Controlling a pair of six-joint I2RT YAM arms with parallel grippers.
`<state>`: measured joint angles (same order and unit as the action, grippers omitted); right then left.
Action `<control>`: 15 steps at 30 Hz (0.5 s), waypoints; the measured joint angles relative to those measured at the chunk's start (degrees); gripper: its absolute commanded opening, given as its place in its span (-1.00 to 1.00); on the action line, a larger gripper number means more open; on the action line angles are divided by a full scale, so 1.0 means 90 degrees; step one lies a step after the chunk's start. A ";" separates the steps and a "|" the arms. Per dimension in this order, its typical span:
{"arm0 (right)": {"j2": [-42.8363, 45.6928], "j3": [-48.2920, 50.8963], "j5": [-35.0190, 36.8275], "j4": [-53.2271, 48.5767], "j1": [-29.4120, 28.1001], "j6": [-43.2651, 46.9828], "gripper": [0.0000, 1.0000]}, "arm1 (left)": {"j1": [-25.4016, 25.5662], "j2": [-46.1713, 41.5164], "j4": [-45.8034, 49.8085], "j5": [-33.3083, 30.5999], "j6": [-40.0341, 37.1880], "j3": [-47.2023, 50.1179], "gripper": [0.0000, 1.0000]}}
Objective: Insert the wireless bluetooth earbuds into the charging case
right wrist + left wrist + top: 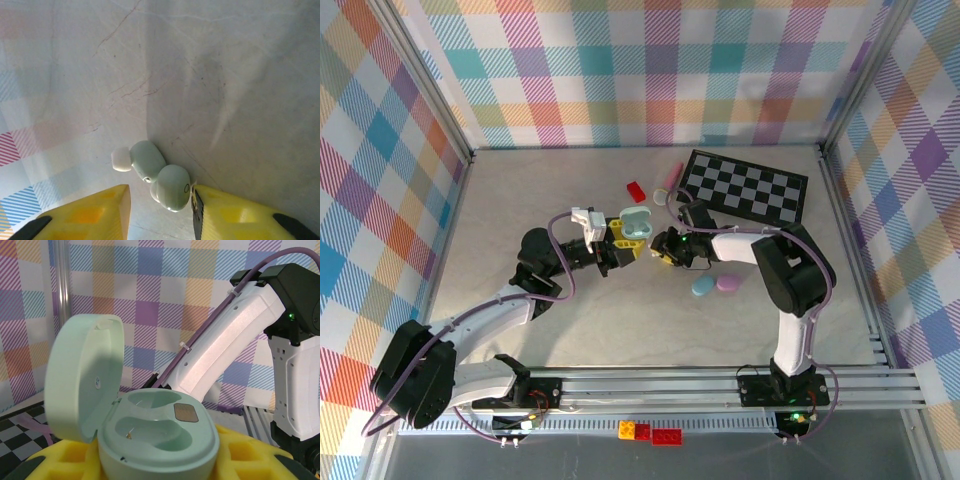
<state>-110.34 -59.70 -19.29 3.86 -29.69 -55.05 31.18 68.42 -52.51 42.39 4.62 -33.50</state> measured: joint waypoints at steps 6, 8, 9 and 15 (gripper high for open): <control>-0.0058 -0.0005 -0.0112 0.0104 0.0012 0.0024 -0.37 | 0.0000 -0.0005 0.0012 0.0002 -0.0022 0.0000 -0.30; -0.0066 -0.0005 -0.0141 0.0146 0.0010 0.0022 -0.41 | 0.0000 -0.0005 0.0017 0.0002 -0.0024 0.0000 -0.30; -0.0066 -0.0005 -0.0155 0.0168 0.0012 0.0024 -0.41 | 0.0000 -0.0005 0.0019 0.0002 -0.0024 0.0000 -0.30; -0.0066 -0.0005 -0.0233 0.0364 0.0012 0.0022 -0.40 | 0.0000 -0.0005 0.0041 0.0002 -0.0049 0.0000 -0.31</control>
<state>-110.93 -59.75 -21.39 7.14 -29.58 -54.85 31.18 68.38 -52.14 42.41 4.19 -33.50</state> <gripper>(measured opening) 0.300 0.365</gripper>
